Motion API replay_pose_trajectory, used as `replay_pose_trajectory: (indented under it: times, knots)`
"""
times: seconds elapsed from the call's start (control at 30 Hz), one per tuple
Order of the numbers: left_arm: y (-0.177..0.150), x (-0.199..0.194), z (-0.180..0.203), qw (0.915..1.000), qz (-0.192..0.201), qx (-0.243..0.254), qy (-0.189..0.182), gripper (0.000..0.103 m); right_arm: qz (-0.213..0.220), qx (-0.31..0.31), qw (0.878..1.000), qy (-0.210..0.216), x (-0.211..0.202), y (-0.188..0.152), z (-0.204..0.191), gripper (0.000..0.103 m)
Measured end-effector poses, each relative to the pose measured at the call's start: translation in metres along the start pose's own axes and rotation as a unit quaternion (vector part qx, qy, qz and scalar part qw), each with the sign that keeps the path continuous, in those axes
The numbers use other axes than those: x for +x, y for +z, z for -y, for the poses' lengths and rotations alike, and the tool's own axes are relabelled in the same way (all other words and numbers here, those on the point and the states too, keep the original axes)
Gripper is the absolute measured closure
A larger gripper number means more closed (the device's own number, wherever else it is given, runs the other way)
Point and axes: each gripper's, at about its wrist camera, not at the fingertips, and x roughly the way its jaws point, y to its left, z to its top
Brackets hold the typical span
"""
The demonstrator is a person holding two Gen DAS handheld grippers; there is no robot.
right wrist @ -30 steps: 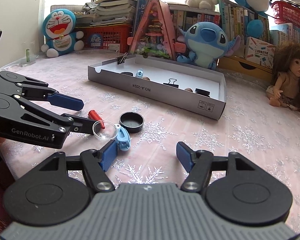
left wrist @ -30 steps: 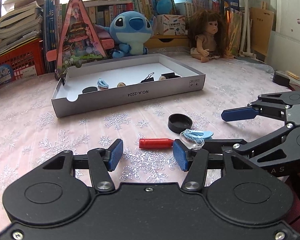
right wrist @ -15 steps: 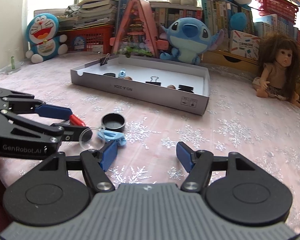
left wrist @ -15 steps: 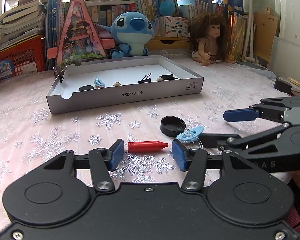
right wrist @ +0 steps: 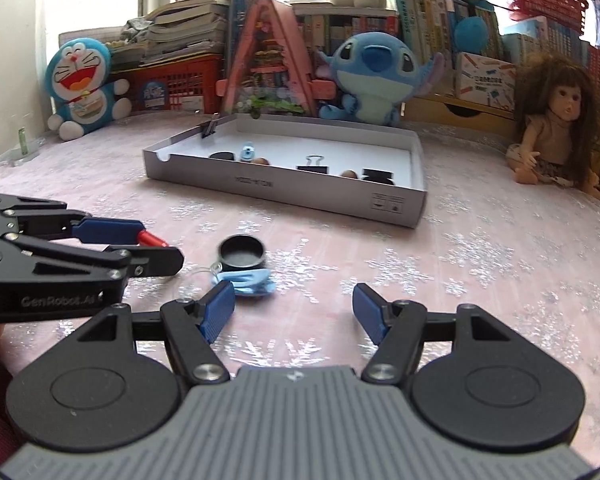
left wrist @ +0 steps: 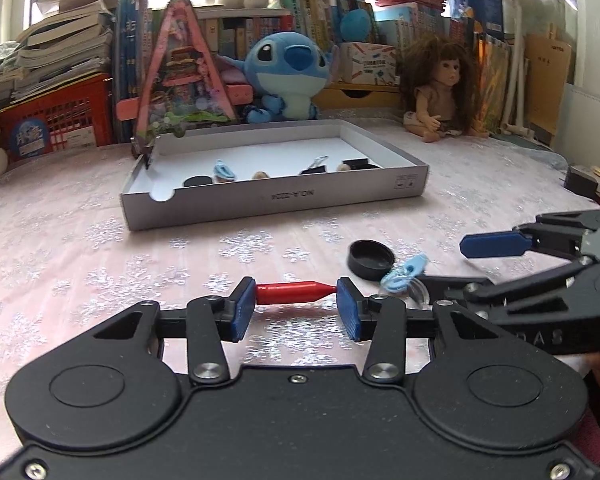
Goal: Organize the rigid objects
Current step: 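Grasp the red crayon with the left tool while the right tool grasps the light blue clip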
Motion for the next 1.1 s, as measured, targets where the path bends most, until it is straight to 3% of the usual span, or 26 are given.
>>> replay_pose_trajectory:
  times: [0.3, 0.67, 0.87, 1.1]
  knots:
    - [-0.002, -0.004, -0.018, 0.9996, 0.001, -0.020, 0.020, 0.061, -0.001, -0.001, 1.000, 0.004, 0.008, 0.004, -0.019, 0.026]
    - [-0.003, -0.003, -0.024, 0.9994, 0.003, -0.030, 0.020, 0.061, 0.003, 0.000, 1.000, -0.004, 0.011, 0.005, -0.026, 0.027]
    - [-0.003, -0.004, -0.024, 0.9993, 0.006, -0.034, 0.017, 0.061, 0.006, 0.002, 1.000, -0.004, 0.011, 0.004, -0.027, 0.051]
    - [-0.002, -0.004, -0.024, 0.9992, 0.006, -0.035, 0.017, 0.061, 0.009, -0.002, 1.000, -0.003, 0.009, 0.004, -0.028, 0.058]
